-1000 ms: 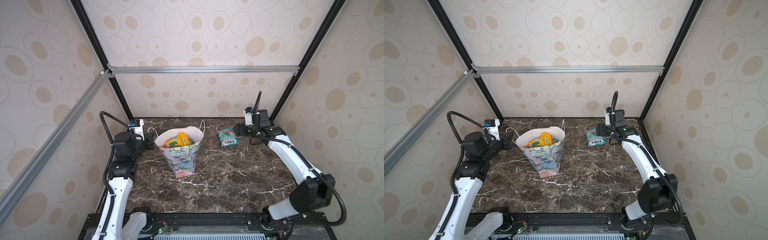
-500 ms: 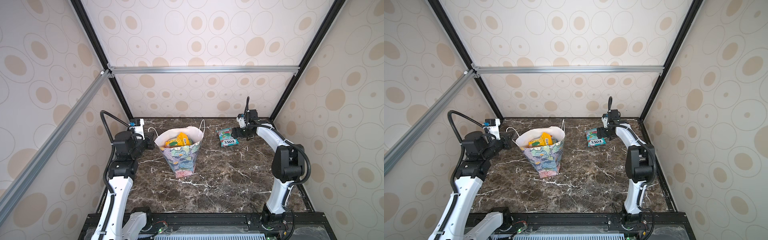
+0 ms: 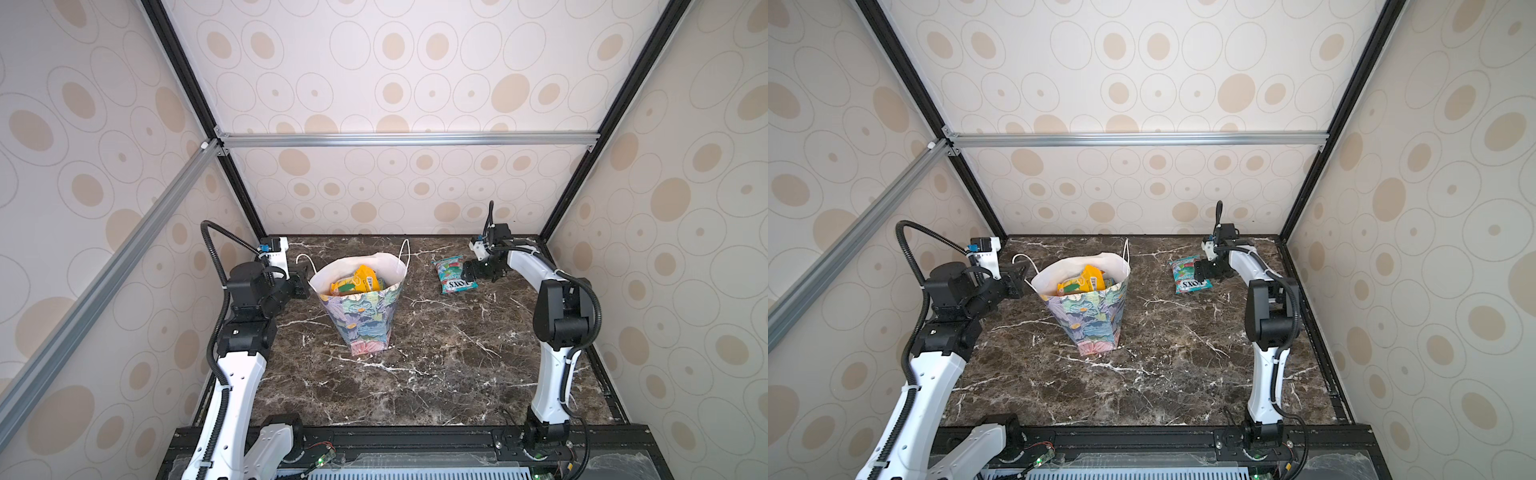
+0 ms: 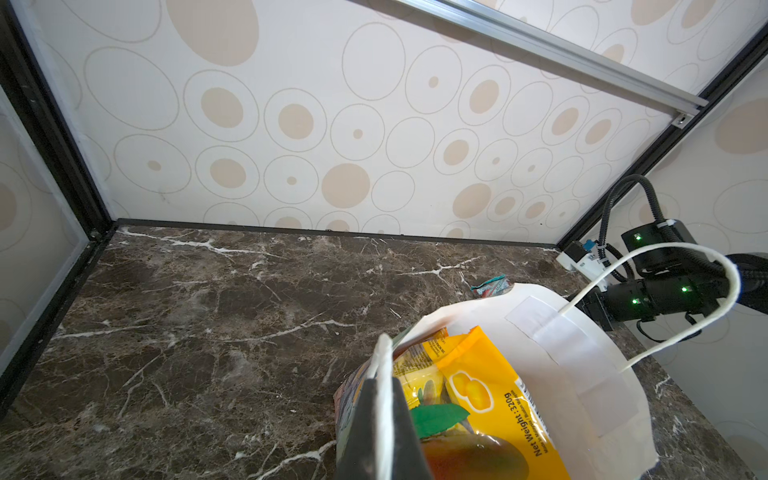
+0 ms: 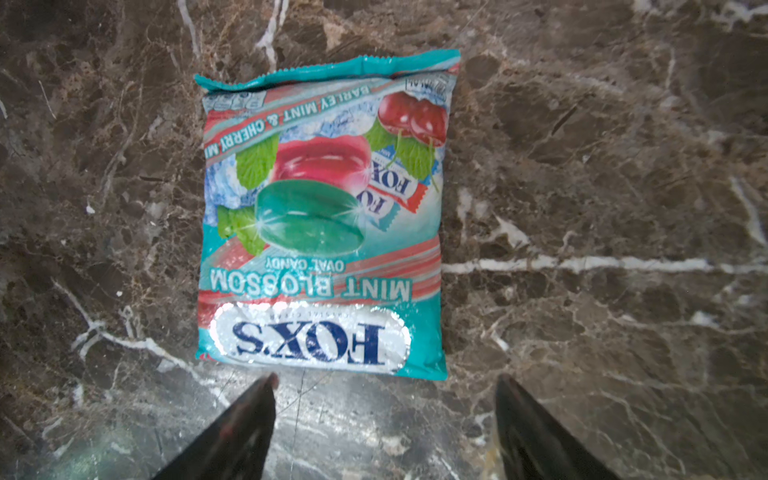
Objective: Place the snacks into the paper bag
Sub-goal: 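Lower the open right gripper onto the teal Fox's Mint packet's edge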
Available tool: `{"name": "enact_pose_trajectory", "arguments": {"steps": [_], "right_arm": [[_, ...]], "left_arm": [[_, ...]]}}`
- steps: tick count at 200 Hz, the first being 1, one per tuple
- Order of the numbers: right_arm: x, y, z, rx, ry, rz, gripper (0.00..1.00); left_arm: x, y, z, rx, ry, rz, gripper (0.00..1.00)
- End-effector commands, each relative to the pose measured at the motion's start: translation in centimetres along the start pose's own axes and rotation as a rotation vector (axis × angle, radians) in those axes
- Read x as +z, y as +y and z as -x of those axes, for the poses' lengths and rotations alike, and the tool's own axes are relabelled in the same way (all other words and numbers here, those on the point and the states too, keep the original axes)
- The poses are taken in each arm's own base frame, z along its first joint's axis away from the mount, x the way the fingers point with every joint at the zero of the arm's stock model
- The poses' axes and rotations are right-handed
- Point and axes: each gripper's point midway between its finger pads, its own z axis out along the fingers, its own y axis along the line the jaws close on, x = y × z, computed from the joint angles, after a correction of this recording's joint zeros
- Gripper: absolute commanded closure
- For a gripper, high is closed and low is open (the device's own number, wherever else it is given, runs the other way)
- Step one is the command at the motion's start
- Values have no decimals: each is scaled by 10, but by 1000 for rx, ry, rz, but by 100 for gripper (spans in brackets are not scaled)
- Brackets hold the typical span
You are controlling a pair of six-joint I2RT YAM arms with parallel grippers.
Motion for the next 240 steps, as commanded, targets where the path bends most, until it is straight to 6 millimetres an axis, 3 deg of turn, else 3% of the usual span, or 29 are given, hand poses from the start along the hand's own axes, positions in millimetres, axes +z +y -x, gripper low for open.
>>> {"name": "enact_pose_trajectory", "arguments": {"steps": [1, 46, 149, 240], "right_arm": [[9, -7, -6, -14, 52, 10, 16], [18, -13, -3, -2, 61, 24, 22], [46, -7, -9, 58, 116, 126, 41], [56, -8, -16, 102, 129, 125, 79]], "left_arm": [[-6, -7, 26, 59, -71, -9, 100], [-4, -6, 25, 56, -64, -5, 100], [-4, -5, 25, 59, -63, -3, 100], [-6, -4, 23, 62, -57, 5, 100]]}}
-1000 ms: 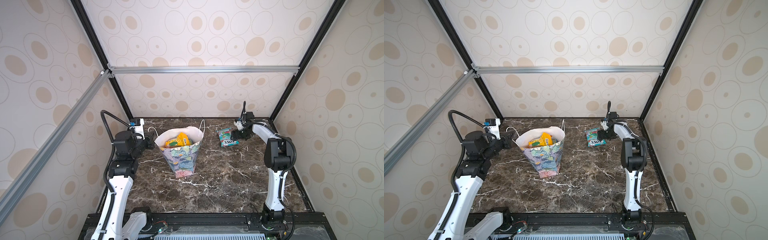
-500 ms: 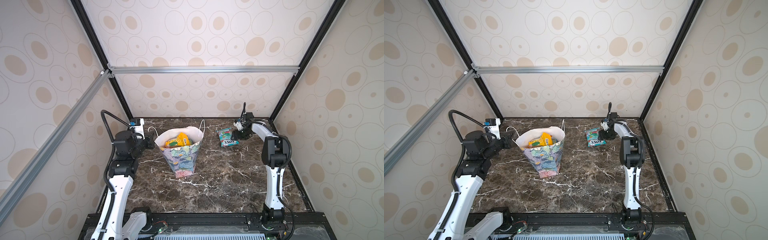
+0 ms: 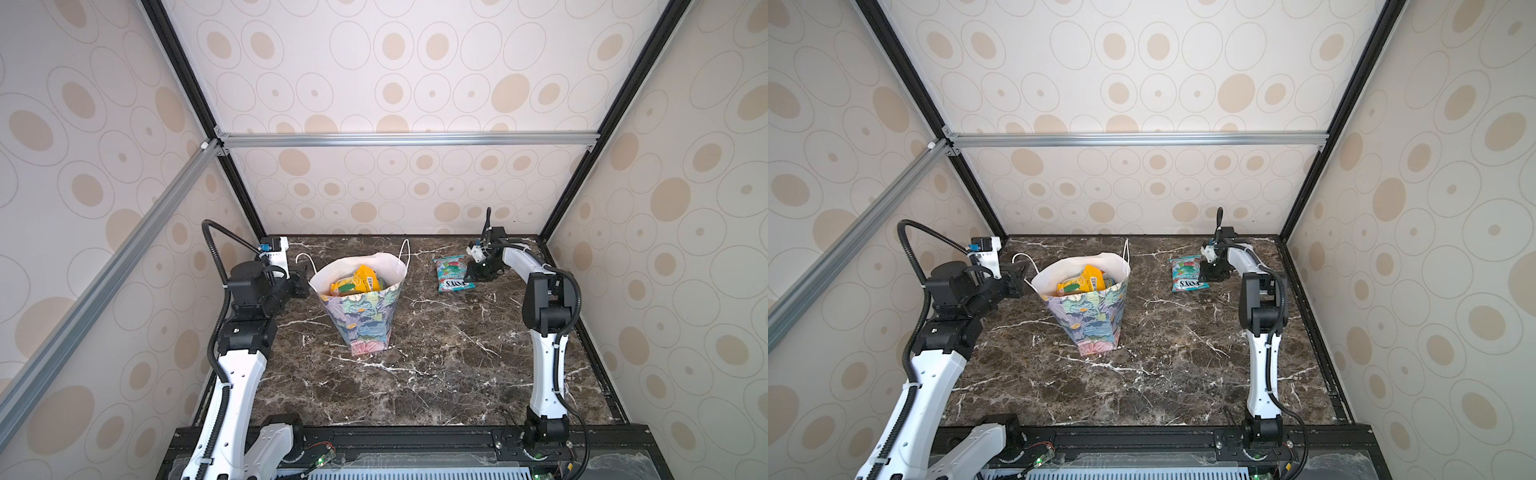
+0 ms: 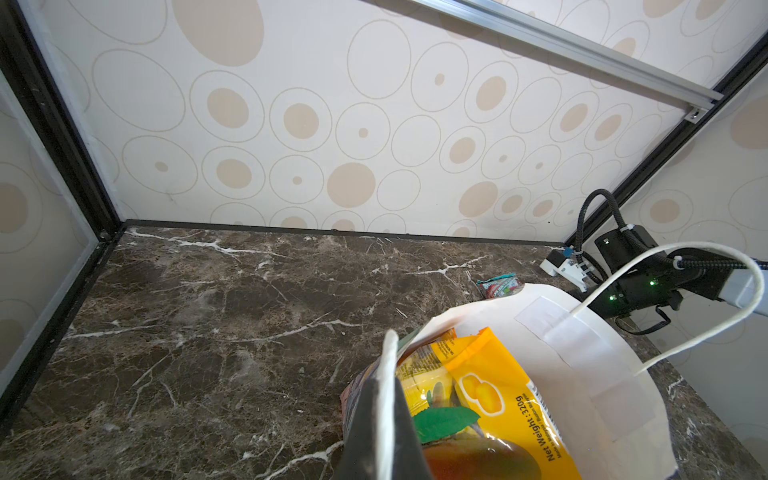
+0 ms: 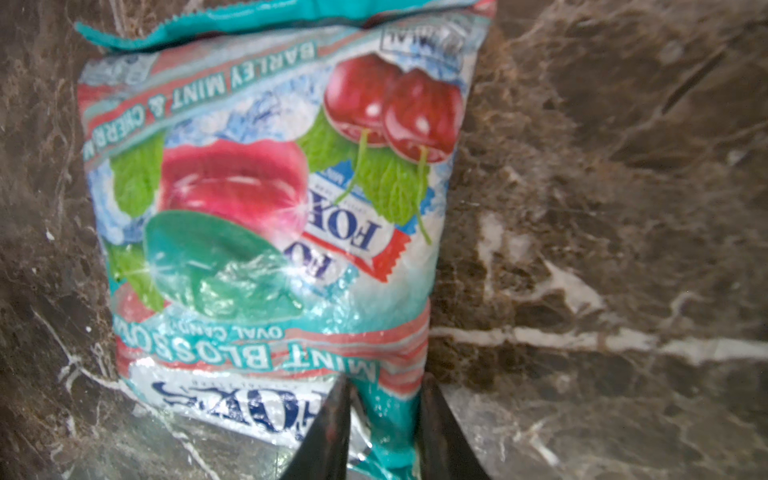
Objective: Place the snacks into the paper bag
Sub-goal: 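Lower the open right gripper onto the teal Fox's Mint packet's edge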
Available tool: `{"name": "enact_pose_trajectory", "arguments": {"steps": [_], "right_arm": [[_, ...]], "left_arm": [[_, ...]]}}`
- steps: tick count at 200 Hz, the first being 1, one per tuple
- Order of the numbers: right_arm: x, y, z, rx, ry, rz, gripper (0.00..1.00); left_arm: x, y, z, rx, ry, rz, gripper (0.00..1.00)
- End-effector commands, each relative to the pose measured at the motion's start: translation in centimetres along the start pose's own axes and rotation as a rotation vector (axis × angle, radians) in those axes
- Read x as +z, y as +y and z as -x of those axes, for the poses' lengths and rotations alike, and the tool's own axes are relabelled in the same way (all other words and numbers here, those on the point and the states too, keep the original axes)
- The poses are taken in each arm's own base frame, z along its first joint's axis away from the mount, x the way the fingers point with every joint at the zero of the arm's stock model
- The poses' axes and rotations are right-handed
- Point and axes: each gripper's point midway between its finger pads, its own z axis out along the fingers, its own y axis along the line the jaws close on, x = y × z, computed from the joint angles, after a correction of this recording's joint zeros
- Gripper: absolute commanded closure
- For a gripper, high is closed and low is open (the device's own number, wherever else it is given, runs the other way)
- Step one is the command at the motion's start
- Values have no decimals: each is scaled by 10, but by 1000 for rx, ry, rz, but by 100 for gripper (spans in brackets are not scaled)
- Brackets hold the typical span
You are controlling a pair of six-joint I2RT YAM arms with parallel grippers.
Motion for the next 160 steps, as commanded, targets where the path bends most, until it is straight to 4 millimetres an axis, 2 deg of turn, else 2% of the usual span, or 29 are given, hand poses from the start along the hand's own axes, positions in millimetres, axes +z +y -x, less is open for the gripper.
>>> {"name": "enact_pose_trajectory", "arguments": {"steps": [1, 42, 100, 160], "right_arm": [[12, -5, -9, 18, 35, -3, 80], [10, -5, -8, 28, 23, -7, 100], [-1, 7, -3, 49, -24, 48, 100], [-38, 33, 14, 58, -145, 130, 100]], "left_arm": [[-9, -7, 24, 50, -62, -6, 100], [-10, -8, 25, 51, -65, -7, 100], [-12, -9, 27, 53, -69, -7, 100], [-14, -9, 27, 58, -74, -5, 100]]}}
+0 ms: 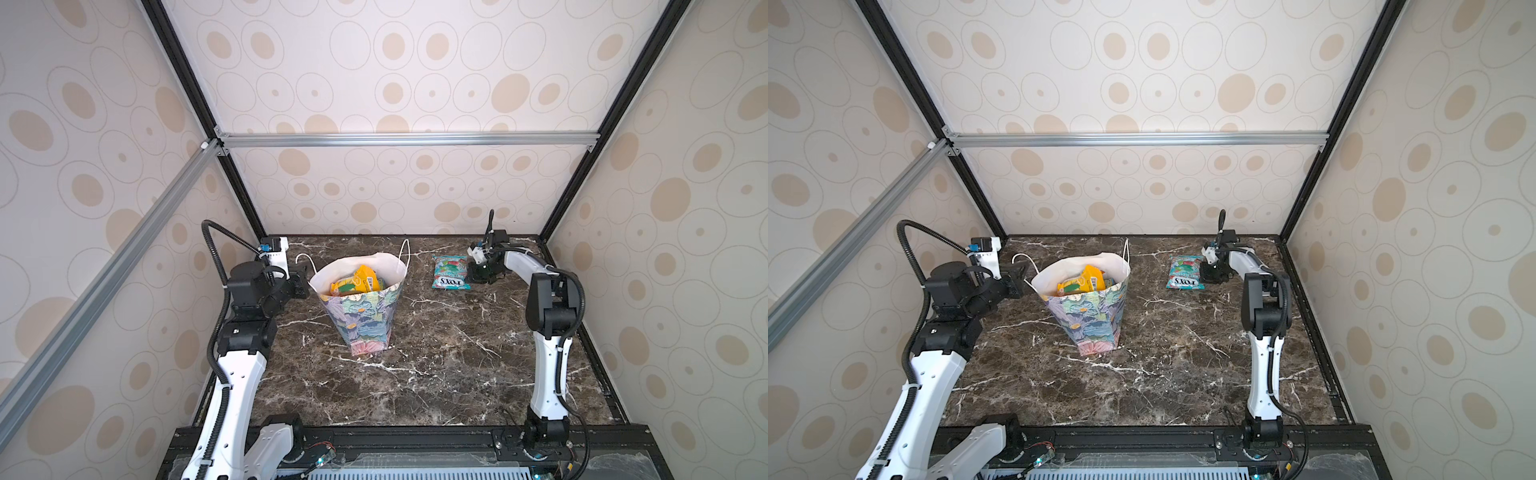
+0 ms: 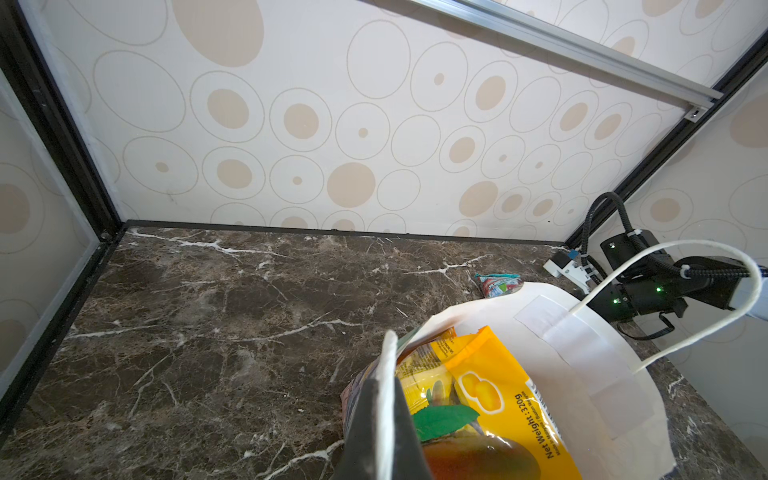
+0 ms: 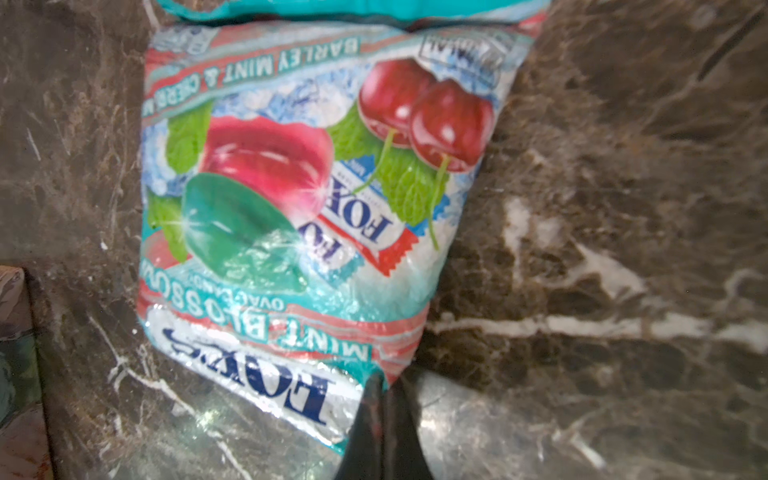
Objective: Place the snacks into the paper bag
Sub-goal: 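Lower the open right gripper onto the teal Fox's Mint packet's edge, then close the right gripper on the Fox's packet and lift it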
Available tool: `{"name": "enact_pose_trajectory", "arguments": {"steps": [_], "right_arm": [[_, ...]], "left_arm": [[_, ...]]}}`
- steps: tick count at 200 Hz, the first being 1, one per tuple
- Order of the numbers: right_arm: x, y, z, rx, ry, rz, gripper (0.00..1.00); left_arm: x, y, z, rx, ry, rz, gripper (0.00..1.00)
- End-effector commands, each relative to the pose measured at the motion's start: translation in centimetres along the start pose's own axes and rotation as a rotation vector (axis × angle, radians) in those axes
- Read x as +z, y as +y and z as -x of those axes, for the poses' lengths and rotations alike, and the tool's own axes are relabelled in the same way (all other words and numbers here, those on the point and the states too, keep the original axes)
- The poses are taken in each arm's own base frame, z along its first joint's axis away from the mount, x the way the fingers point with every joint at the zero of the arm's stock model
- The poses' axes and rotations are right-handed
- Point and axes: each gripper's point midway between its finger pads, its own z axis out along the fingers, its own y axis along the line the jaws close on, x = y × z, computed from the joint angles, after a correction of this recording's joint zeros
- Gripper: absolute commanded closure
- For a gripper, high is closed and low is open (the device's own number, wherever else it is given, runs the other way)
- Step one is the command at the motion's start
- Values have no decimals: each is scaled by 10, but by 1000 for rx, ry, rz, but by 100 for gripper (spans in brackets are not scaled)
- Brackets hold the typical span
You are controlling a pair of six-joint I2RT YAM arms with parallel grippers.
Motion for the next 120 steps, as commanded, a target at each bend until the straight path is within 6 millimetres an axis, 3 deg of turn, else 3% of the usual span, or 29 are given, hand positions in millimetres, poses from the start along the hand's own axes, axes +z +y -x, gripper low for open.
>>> {"name": "enact_pose_trajectory", "arguments": {"steps": [1, 120], "right_arm": [[-31, 22, 18, -8, -89, 59, 100], [-112, 78, 36, -35, -266, 157, 100]], "left_arm": [[-13, -9, 27, 54, -73, -5, 100], [-16, -10, 29, 58, -83, -5, 100]]}}
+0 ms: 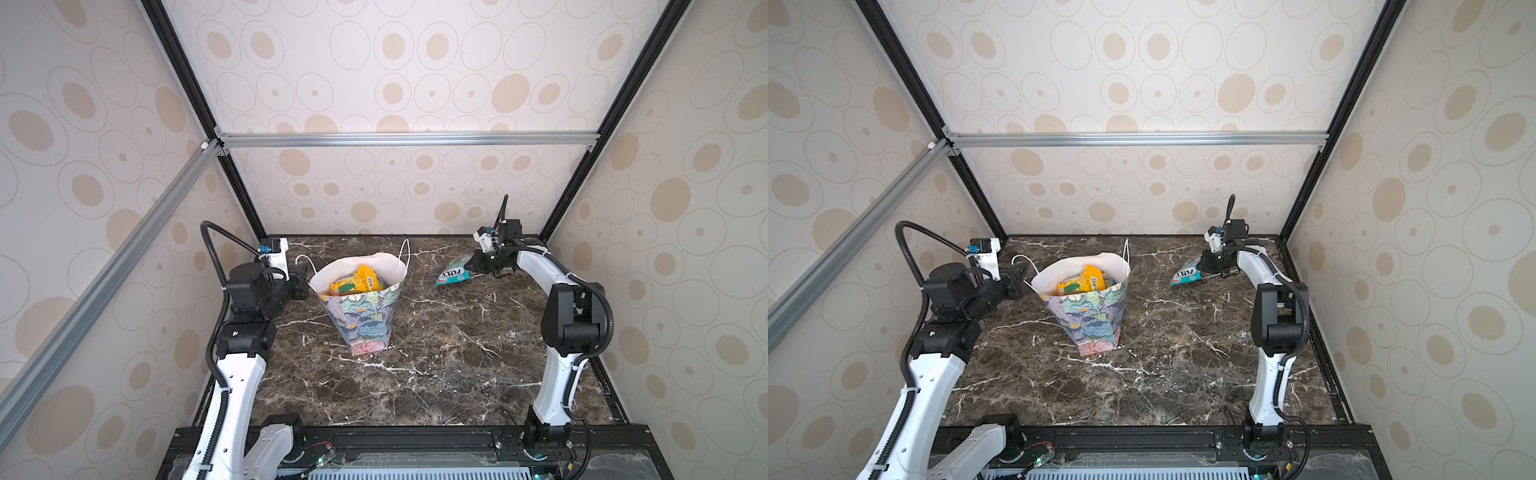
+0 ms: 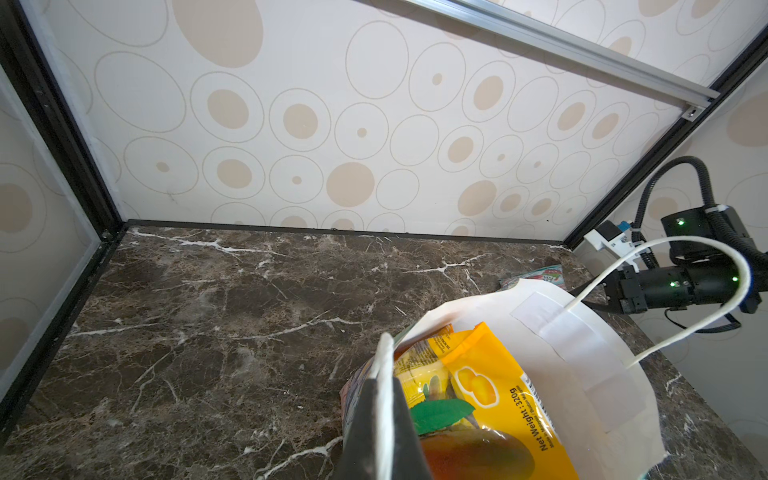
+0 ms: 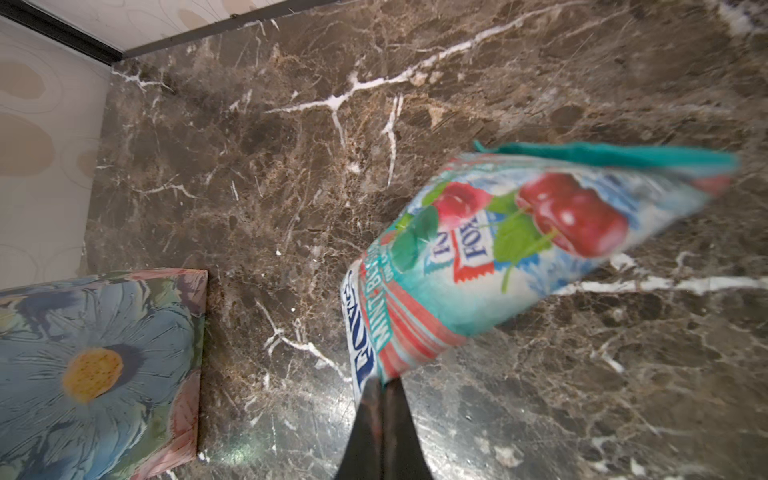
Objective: Place the snacks into the paper bag
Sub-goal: 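Close the right gripper on the Fox's packet and lift it, then carry the teal Fox's packet with the right gripper over the white bag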
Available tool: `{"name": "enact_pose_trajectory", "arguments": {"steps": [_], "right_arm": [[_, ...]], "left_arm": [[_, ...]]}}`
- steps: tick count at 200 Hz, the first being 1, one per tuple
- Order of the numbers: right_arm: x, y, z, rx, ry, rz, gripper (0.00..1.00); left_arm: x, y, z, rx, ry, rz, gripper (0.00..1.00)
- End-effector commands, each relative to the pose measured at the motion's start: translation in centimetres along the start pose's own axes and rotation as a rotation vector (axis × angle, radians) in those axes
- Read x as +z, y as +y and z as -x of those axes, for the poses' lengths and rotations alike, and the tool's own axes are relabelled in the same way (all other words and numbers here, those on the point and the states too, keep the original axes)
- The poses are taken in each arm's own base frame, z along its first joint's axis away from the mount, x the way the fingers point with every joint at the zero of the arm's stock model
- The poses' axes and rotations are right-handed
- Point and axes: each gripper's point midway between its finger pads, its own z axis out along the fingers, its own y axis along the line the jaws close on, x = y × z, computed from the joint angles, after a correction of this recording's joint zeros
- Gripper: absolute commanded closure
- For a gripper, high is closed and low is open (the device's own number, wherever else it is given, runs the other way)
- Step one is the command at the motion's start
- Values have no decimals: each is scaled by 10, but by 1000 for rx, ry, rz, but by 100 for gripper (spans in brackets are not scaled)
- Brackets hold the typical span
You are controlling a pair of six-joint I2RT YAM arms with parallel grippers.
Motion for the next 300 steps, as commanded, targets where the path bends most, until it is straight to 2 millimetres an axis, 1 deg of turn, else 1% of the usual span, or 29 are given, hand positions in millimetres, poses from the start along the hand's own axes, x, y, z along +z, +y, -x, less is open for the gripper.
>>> {"name": "enact_pose_trajectory", "arguments": {"steps": [1, 35, 79, 131, 156, 203, 237, 253, 267, 279, 281, 283, 300], "right_arm": [[-27, 28, 21, -45, -86, 48, 100], [-46, 47, 30, -80, -128, 51, 100], [-71, 73, 37, -122, -185, 66, 100], [-108, 110, 47, -198, -285, 70, 100], [-126, 124, 52, -231, -332, 58, 100], [-154, 157, 56, -304, -383, 52, 100], [-177, 178, 60, -340, -433, 39, 100], [-186, 191, 60, -372, -449, 37, 100], [-192, 199, 59, -394, -458, 25, 100], [-202, 201, 62, -401, -479, 10, 100], [-200, 209, 59, -412, -474, 21, 100], [-200, 212, 58, -416, -475, 24, 100], [-213, 221, 61, -421, -513, 14, 100]], "left_arm": [[-12, -9, 29, 58, -82, -8, 100], [-12, -9, 28, 57, -83, -8, 100], [-12, -9, 28, 58, -83, -9, 100], [-12, -10, 26, 58, -81, -14, 100], [-12, -10, 26, 59, -83, -17, 100], [-12, -10, 25, 62, -82, -19, 100], [-13, -11, 25, 66, -84, -21, 100], [-13, -11, 25, 65, -85, -21, 100], [-13, -11, 26, 65, -85, -24, 100], [-13, -13, 27, 67, -87, -28, 100], [-13, -12, 27, 68, -86, -28, 100], [-13, -12, 27, 67, -86, -28, 100], [-13, -13, 28, 68, -88, -30, 100]]}}
